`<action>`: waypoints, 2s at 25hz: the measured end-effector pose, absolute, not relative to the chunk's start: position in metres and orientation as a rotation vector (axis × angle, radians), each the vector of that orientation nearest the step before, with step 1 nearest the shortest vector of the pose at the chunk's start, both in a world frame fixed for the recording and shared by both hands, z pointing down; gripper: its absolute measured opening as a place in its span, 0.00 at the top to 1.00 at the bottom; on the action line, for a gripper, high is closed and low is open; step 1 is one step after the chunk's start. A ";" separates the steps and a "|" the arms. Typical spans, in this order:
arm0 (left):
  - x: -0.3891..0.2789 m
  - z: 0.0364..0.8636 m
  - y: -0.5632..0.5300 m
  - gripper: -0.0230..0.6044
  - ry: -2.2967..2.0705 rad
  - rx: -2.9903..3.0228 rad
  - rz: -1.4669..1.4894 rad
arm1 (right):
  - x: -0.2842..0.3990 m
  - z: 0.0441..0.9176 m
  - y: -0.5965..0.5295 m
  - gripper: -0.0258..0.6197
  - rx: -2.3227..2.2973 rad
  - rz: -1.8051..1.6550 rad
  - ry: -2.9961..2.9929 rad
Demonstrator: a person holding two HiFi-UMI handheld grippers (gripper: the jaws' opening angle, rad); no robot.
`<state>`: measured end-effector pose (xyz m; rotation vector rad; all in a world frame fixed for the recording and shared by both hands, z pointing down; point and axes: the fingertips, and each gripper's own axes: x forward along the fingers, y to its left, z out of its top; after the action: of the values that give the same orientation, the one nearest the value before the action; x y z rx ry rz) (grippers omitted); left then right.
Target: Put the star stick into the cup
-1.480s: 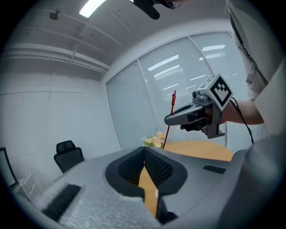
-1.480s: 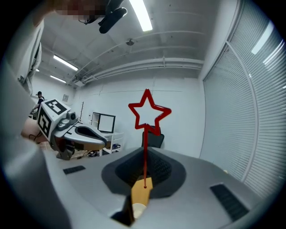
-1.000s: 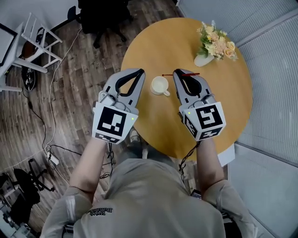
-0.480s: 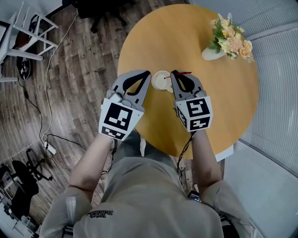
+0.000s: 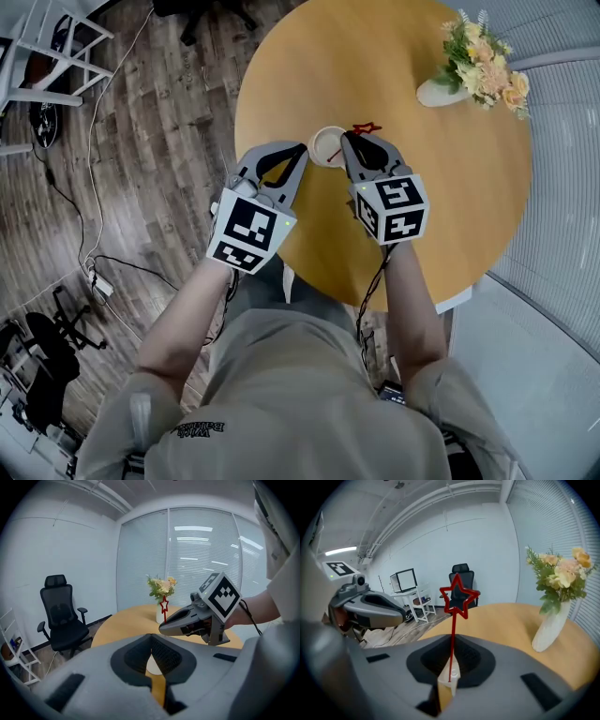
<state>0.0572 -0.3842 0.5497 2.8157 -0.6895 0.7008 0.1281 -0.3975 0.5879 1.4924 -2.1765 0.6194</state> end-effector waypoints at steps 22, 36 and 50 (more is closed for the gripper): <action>0.042 0.524 -0.353 0.93 -0.742 2.837 0.679 | 0.130 0.563 -0.350 0.77 1.545 0.644 -2.136; 0.032 0.412 -0.331 0.93 -0.826 3.056 0.585 | 0.125 0.400 -0.315 0.89 1.666 0.340 -2.380; 0.014 0.321 -0.270 0.93 -0.857 3.192 0.430 | 0.106 0.300 -0.234 0.90 1.638 0.135 -2.526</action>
<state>0.0135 -0.2704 0.3211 3.1916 -0.8567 0.4303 0.1058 -0.2340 0.2996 1.6379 -2.5265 0.1354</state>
